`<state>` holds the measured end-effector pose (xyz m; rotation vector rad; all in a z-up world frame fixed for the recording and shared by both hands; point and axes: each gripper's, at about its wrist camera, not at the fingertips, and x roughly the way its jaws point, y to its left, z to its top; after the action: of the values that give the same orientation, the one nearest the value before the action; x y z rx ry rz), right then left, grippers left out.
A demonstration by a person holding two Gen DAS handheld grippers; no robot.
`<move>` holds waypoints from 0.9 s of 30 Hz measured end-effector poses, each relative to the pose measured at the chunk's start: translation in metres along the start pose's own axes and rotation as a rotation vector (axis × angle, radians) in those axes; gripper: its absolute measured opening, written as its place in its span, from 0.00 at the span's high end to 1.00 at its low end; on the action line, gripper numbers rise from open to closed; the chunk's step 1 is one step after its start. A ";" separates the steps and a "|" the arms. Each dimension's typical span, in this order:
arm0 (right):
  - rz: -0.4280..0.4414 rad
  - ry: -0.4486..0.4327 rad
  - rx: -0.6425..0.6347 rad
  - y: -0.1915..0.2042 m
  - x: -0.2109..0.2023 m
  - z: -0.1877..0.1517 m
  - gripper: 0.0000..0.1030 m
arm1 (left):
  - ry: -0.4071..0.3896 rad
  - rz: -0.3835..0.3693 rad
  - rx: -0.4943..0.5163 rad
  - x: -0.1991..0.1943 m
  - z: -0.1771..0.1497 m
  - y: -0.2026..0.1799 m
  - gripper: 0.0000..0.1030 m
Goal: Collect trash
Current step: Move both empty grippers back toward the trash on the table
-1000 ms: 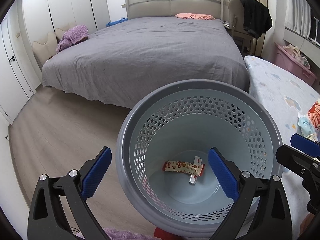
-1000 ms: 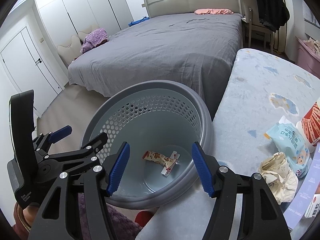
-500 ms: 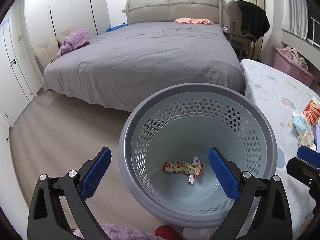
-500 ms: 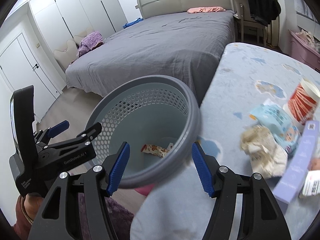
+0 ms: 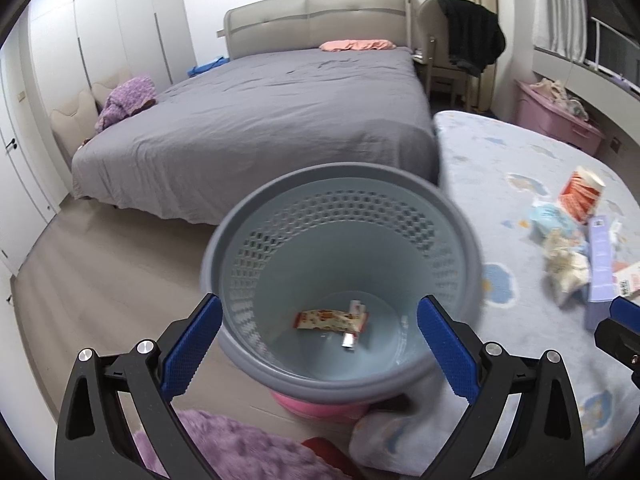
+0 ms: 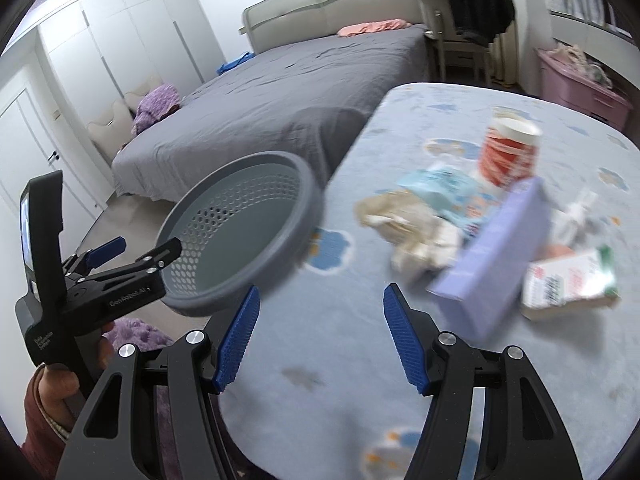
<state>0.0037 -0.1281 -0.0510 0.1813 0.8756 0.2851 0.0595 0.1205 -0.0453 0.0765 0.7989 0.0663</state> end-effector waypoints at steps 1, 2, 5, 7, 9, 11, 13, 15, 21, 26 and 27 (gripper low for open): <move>-0.009 -0.005 0.009 -0.006 -0.005 -0.003 0.40 | -0.002 -0.011 0.003 -0.004 0.000 -0.006 0.07; -0.021 -0.010 0.019 -0.012 -0.010 -0.006 0.40 | -0.005 -0.022 0.006 -0.007 0.000 -0.012 0.07; -0.061 -0.026 0.050 -0.032 -0.027 -0.015 0.40 | -0.008 -0.053 0.016 -0.015 -0.003 -0.028 0.07; -0.084 -0.035 0.070 -0.045 -0.036 -0.020 0.40 | -0.006 -0.077 0.029 -0.019 -0.004 -0.042 0.07; -0.103 -0.045 0.091 -0.057 -0.044 -0.025 0.40 | -0.002 -0.103 0.049 -0.023 -0.006 -0.058 0.07; -0.116 -0.058 0.112 -0.068 -0.052 -0.028 0.40 | -0.001 -0.117 0.068 -0.025 -0.008 -0.071 0.07; -0.132 -0.072 0.133 -0.080 -0.059 -0.031 0.40 | -0.003 -0.130 0.090 -0.029 -0.009 -0.084 0.07; -0.149 -0.078 0.152 -0.092 -0.063 -0.034 0.40 | -0.004 -0.141 0.105 -0.032 -0.011 -0.095 0.07; -0.177 -0.081 0.215 -0.128 -0.064 -0.035 0.40 | -0.004 -0.155 0.149 -0.039 -0.016 -0.123 0.07; -0.172 -0.088 0.249 -0.149 -0.055 -0.022 0.40 | 0.002 -0.151 0.176 -0.039 -0.018 -0.137 0.07; -0.167 -0.087 0.255 -0.152 -0.053 -0.019 0.40 | 0.003 -0.149 0.178 -0.038 -0.018 -0.138 0.07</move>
<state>-0.0172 -0.2881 -0.0660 0.3528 0.8332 0.0086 0.0245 -0.0198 -0.0432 0.1847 0.8104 -0.1464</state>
